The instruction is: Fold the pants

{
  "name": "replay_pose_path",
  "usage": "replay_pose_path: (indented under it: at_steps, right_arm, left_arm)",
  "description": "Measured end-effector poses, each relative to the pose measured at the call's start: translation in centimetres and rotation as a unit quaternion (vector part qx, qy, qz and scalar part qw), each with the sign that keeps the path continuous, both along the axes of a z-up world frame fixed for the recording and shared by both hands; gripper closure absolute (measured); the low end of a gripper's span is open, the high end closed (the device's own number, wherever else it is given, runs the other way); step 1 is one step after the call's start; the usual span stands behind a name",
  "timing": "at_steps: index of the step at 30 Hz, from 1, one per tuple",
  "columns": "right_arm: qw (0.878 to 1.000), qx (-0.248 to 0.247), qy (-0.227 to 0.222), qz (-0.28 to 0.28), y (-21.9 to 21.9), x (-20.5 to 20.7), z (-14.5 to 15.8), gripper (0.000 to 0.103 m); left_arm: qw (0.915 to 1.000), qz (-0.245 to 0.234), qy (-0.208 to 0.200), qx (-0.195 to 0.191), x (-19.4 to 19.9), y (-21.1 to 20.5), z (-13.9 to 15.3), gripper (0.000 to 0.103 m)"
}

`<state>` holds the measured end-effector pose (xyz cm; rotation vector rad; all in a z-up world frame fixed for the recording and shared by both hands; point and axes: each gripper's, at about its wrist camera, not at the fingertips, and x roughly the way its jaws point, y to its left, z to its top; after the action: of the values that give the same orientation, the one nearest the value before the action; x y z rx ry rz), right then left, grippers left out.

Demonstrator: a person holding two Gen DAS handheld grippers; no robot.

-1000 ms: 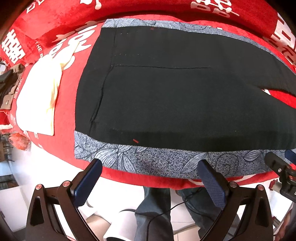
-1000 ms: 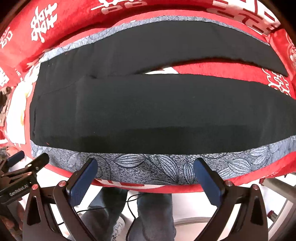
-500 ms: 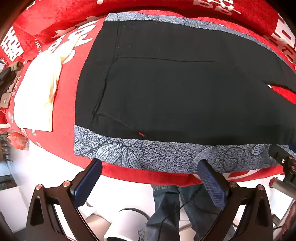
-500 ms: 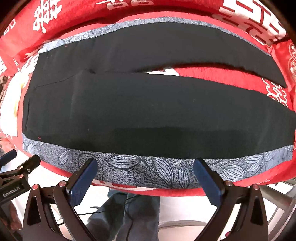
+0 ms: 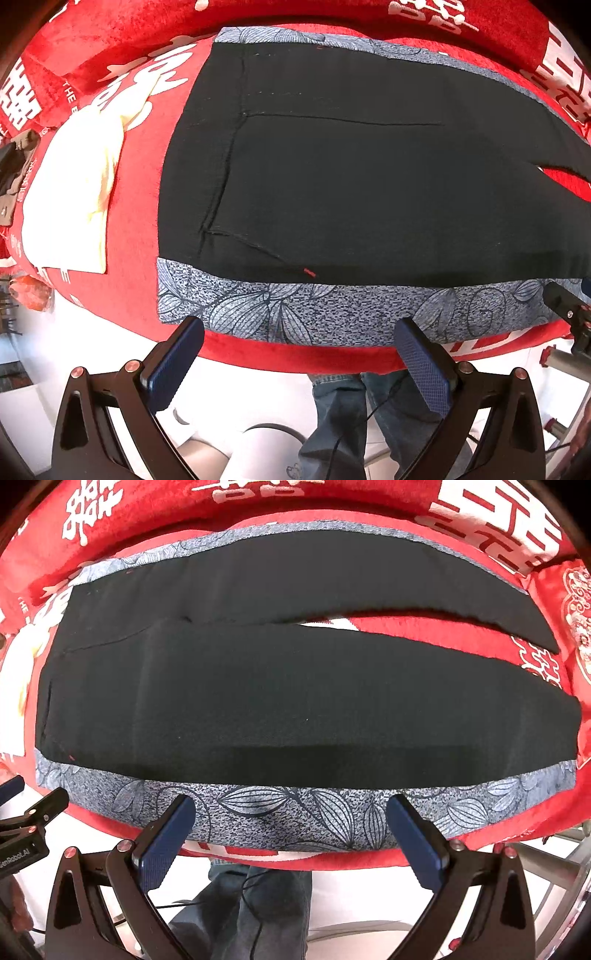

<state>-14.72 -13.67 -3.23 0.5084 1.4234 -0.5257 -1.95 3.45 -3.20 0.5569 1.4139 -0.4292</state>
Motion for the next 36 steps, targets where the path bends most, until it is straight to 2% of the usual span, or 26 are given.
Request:
replay_pose_path:
  at_steps: [13,16,18,21,24,27,28,33,34,36]
  right_arm:
    - [1.000,-0.004,-0.005,0.002,1.1,-0.4,0.6,0.000]
    - [0.998,0.030,-0.050,-0.009,1.2,-0.7,1.3,0.000]
    - [0.990,0.086,-0.106,-0.021,1.4,-1.0,1.8,0.000]
    - [0.965,0.194,-0.171,-0.040,2.5,-1.5,1.2,0.000]
    - [0.942,0.270,-0.190,-0.062,4.2,-2.2,-1.1,0.001]
    - [0.926,0.318,-0.183,-0.091,5.6,-3.1,-4.8,0.013]
    - [0.919,0.331,-0.185,-0.105,5.7,-3.3,-6.0,0.022]
    - [0.877,0.375,-0.242,-0.178,4.9,-4.3,-9.4,0.025]
    - [0.867,0.385,-0.251,-0.192,4.6,-4.4,-9.8,0.029]
    - [0.845,0.415,-0.260,-0.214,4.1,-4.4,-10.6,0.072]
  left_arm:
    - [0.9999,0.000,-0.001,-0.010,0.8,1.2,-0.7,0.000]
    - [0.9991,0.015,-0.002,-0.040,0.9,2.3,-0.6,0.000]
    - [0.9973,0.037,0.012,-0.063,1.2,3.4,-0.8,0.000]
    - [0.9907,0.076,0.050,-0.101,1.8,5.8,-1.6,0.000]
    - [0.9805,0.103,0.082,-0.146,2.2,7.8,-2.3,0.000]
    - [0.9726,0.113,0.102,-0.176,2.5,9.1,-3.0,0.000]
    - [0.9702,0.116,0.107,-0.184,2.4,9.5,-3.3,0.000]
    - [0.9640,0.123,0.119,-0.203,1.7,10.0,-4.1,0.000]
    - [0.9616,0.124,0.125,-0.210,1.5,9.8,-4.2,0.000]
    - [0.9586,0.126,0.136,-0.215,1.2,9.7,-4.3,0.000]
